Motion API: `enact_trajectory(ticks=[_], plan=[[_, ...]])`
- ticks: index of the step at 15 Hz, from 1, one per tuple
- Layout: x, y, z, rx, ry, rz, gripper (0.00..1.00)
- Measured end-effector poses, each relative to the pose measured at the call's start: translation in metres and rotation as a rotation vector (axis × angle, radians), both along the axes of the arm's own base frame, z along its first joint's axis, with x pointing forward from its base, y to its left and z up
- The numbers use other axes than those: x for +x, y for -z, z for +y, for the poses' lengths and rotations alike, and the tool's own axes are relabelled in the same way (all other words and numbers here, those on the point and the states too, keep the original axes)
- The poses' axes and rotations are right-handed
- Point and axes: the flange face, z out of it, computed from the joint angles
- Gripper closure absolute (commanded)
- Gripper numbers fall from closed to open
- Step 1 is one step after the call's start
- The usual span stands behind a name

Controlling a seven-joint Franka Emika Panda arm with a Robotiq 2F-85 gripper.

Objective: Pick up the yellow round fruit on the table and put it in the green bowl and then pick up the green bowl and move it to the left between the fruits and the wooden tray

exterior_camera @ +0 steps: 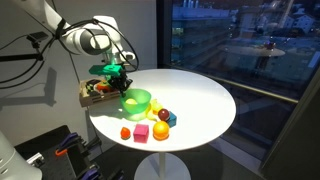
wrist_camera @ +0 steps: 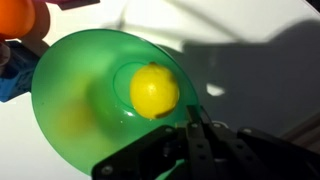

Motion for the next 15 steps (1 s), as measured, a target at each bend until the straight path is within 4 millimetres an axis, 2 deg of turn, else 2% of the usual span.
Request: enact_trajectory(ticks=[6,8,9,15], plan=[[0.002,0.011,0.004,0.02,0.057,-0.031,0.96],[0.003,0.013,0.005,0.024,0.075,-0.04,0.71],[0.003,0.014,0.005,0.025,0.082,-0.043,0.69],[0.004,0.017,0.007,0.028,0.109,-0.049,0.22]])
